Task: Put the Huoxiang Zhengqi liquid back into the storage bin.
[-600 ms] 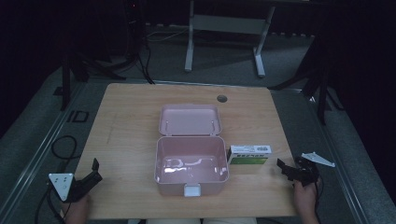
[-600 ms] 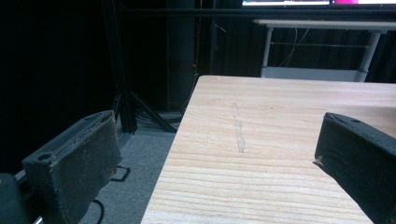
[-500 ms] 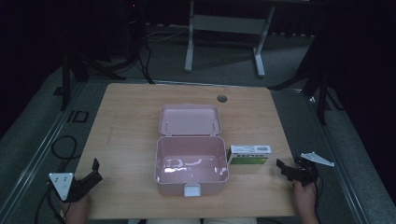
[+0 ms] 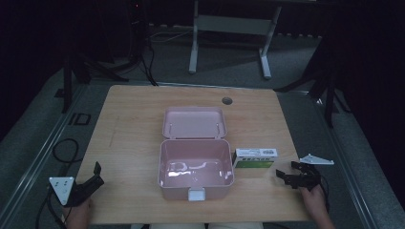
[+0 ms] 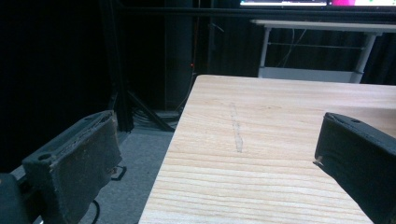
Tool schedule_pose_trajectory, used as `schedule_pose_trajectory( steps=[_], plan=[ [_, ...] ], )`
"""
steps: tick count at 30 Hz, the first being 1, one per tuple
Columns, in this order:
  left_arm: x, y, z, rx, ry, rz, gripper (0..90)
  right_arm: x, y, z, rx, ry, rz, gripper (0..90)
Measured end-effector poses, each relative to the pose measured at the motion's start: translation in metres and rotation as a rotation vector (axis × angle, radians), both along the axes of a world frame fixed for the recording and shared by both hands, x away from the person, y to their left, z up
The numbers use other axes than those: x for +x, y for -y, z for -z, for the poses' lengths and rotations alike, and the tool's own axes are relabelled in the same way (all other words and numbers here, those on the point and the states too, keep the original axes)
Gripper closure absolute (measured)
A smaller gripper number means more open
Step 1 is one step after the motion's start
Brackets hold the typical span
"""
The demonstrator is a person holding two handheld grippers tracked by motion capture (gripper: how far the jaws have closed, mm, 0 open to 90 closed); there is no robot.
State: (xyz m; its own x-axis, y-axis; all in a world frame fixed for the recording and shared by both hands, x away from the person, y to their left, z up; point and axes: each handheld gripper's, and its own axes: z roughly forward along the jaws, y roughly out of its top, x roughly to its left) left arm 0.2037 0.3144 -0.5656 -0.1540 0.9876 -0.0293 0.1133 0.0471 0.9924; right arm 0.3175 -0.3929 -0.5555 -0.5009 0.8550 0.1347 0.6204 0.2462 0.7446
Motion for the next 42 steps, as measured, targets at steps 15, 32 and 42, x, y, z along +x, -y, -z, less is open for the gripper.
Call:
schedule_pose_trajectory(
  steps=[15,32,42],
  plan=[
    [0.0,-0.002,0.0,-0.009,-0.002,0.012,0.4,-0.01,-0.018,-0.007,-0.08,-0.015,-0.36,12.2],
    [0.0,-0.002,0.0,-0.011,0.0,0.021,0.4,-0.013,-0.068,-0.028,-0.326,-0.161,-0.682,12.3],
    [0.0,-0.002,0.0,-0.011,-0.002,0.027,0.4,-0.014,-0.1,-0.037,-0.531,-0.228,-0.818,12.4]
  ],
)
